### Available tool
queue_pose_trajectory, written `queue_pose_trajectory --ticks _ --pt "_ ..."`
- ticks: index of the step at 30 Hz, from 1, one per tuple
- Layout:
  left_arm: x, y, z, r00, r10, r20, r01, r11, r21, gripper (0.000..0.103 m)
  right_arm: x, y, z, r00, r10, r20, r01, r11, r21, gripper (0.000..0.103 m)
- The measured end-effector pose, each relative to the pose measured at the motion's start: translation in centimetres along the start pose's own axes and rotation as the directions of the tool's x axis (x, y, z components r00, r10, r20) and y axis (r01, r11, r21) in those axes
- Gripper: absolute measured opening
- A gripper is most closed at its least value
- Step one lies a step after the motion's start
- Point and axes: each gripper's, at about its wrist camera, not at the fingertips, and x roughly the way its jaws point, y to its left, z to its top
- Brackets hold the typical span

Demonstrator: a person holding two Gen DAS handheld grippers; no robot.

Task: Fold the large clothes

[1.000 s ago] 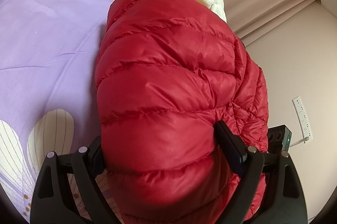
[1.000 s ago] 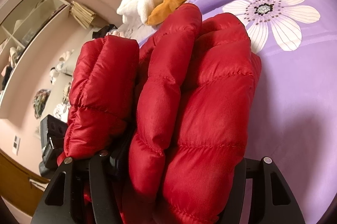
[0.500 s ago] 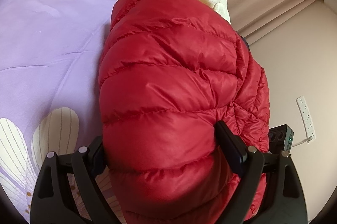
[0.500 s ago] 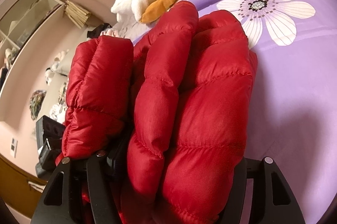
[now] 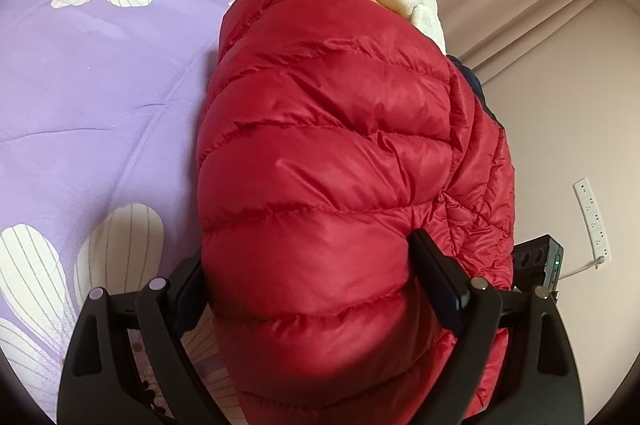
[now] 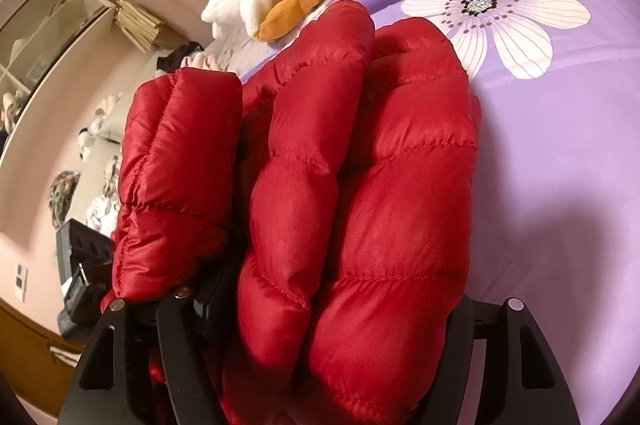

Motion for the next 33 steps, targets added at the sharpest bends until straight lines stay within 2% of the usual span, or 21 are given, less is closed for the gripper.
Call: queue_pose_trajectory --ticks 17,33 --pt "-0.5 -0.9 -0.4 0.996 0.091 0.024 -0.092 0.994 0.057 0.091 -0.9 -0.7 0.0 0.999 -0.038 0.005 0.038 0.999 0.003 0.074" --pt "-1.0 -1.7 -0.7 0.99 0.138 0.03 -0.14 0.987 0.078 0.091 -2.1 -0.7 -0.3 0.997 -0.072 0.02 0.073 0.997 -0.016 0.074"
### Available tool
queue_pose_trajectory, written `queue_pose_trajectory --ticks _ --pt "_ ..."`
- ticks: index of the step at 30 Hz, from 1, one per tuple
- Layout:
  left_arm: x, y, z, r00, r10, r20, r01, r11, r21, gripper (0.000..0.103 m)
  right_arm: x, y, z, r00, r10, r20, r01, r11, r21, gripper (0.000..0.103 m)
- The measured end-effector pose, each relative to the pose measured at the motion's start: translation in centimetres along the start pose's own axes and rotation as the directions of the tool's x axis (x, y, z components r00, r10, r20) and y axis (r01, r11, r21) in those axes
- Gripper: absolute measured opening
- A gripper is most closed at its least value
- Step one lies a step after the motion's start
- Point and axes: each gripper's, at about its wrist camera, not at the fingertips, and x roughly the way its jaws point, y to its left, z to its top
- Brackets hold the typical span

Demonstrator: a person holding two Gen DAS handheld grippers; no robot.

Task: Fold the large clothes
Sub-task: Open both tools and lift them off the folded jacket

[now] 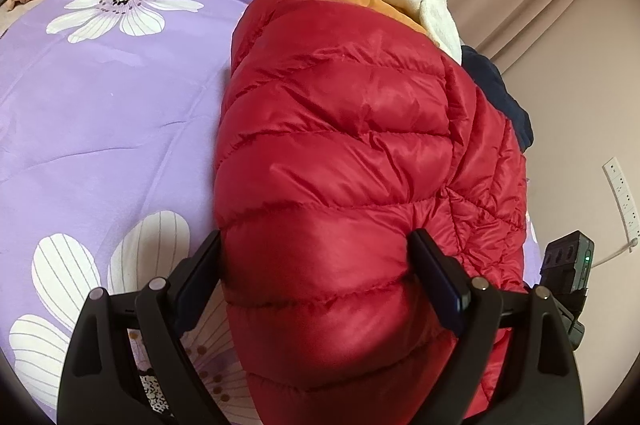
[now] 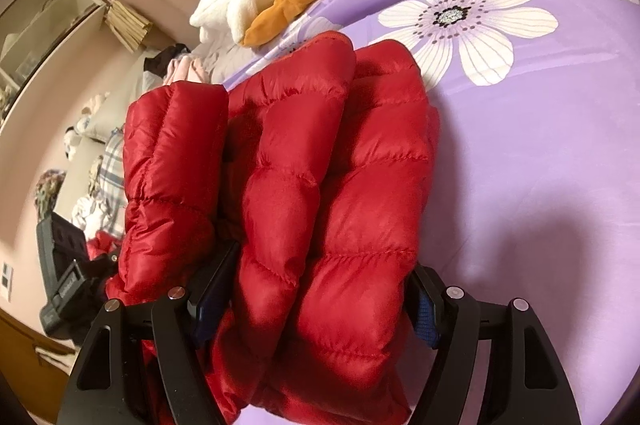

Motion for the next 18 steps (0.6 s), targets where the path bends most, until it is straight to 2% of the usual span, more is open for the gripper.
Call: queue_pose_trajectory --ticks 18 --pt "-1.1 -1.4 -0.7 0.996 0.087 0.022 -0.088 0.994 0.066 0.091 -1.9 -0.3 0.0 0.998 -0.041 0.045 0.041 0.999 -0.004 0.074"
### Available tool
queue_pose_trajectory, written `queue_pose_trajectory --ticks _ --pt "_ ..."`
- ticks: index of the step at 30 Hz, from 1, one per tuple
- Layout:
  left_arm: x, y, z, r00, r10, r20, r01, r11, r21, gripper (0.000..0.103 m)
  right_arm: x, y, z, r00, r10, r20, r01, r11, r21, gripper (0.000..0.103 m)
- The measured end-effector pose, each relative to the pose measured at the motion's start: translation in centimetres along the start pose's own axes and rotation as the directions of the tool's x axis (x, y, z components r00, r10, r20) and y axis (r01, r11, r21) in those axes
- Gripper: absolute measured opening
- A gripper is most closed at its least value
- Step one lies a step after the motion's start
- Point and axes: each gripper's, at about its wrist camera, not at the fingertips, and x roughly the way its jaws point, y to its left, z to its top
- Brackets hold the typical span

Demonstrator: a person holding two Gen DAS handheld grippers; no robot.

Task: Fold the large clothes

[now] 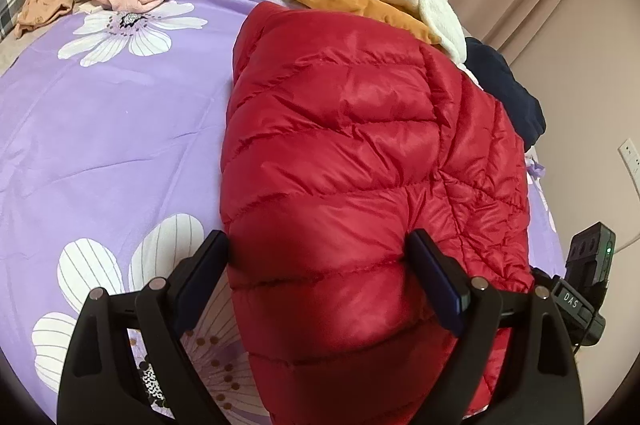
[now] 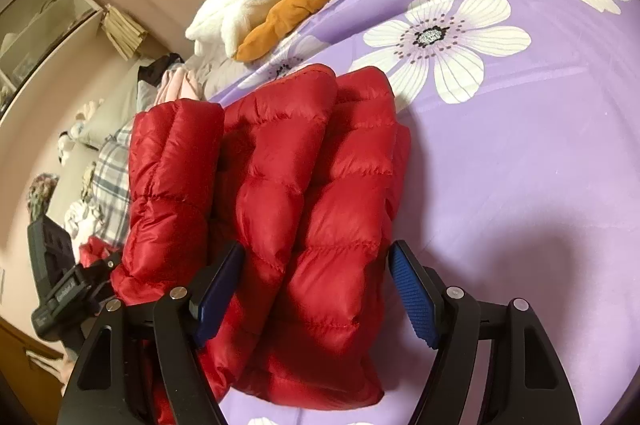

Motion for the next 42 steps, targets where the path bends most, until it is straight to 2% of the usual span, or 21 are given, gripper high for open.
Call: queue_pose_trajectory --ticks 12,27,33,42 --pt "-0.7 -1.2 -0.6 0.998 0.061 0.027 -0.063 0.996 0.068 0.091 -0.8 0.3 0.0 1.0 -0.019 0.021 0.019 1.0 -0.017 0.074" --pt "-1.6 -2.3 -1.0 0.995 0.086 0.044 -0.09 0.99 0.105 0.088 -2.0 0.7 0.2 0.998 -0.024 0.054 0.026 0.999 -0.04 0.074" --pt "-2.5 -2.9 -1.0 0.996 0.071 0.062 -0.078 0.99 0.12 0.084 -3.9 2.4 0.6 0.989 -0.043 0.138 0.058 0.992 -0.108 0.074" --pt "-3.2 -4.0 -1.2 0.996 0.047 0.076 -0.057 0.987 0.147 0.083 -4.3 5.1 1.2 0.987 0.006 0.16 0.026 0.98 -0.196 0.074"
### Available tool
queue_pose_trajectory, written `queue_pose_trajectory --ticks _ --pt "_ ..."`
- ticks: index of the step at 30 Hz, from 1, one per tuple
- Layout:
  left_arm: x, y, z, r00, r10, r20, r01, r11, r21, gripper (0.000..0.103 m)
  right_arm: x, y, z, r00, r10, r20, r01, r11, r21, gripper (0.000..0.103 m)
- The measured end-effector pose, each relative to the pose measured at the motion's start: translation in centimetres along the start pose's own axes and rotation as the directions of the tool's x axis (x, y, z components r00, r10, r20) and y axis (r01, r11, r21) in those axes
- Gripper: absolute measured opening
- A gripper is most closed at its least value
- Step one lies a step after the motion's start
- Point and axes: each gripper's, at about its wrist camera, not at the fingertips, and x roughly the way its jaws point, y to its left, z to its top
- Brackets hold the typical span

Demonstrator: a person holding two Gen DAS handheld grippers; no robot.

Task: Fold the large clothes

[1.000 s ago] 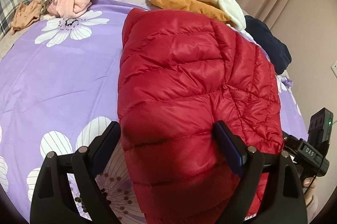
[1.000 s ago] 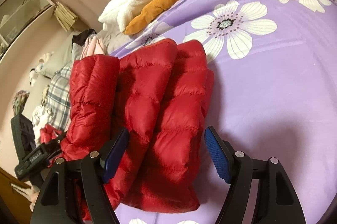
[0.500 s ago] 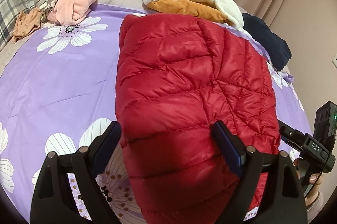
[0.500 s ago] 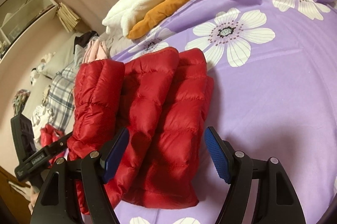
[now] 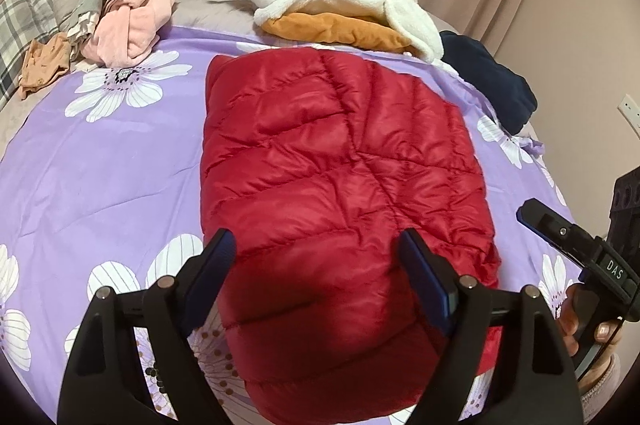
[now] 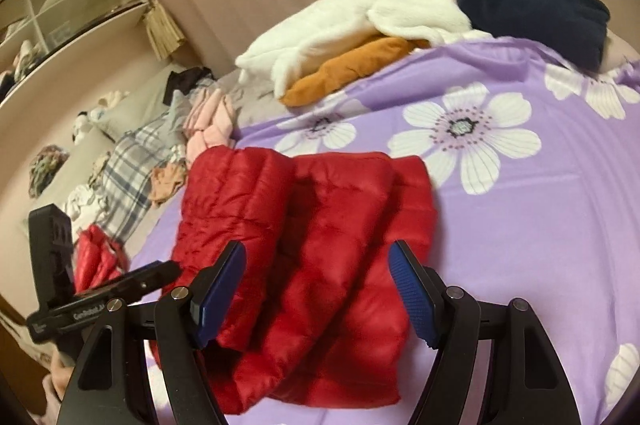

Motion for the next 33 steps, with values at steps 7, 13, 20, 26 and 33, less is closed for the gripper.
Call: queue_pose_trajectory --ticks 7,13,20,26,33 --pt "-0.1 -0.4 -0.1 1.0 -0.015 -0.004 0.015 1.0 0.008 0.078 -0.1 0.7 0.2 1.0 0.018 0.005 -0.018 1.0 -0.022 0.074" --pt "0.0 -0.8 -0.5 0.998 -0.06 -0.009 0.06 0.998 0.011 0.072 0.4 2.2 1.0 0.998 0.061 0.008 -0.061 0.996 -0.058 0.074" --pt "0.7 -1.1 -0.7 0.998 -0.063 -0.025 0.064 0.997 0.031 0.072 2.0 3.8 1.3 0.993 0.119 -0.011 -0.119 0.988 -0.097 0.074" --pt "1.4 -1.0 -1.5 0.997 -0.066 -0.032 0.067 0.997 0.048 0.072 4.6 5.3 1.1 0.996 0.068 -0.062 -0.078 0.982 -0.173 0.062" --pt "2.1 -0.8 -2.2 0.996 -0.071 -0.052 0.074 0.995 0.061 0.072 8.5 3.3 -0.4 0.98 -0.032 -0.198 0.005 0.991 -0.131 0.053"
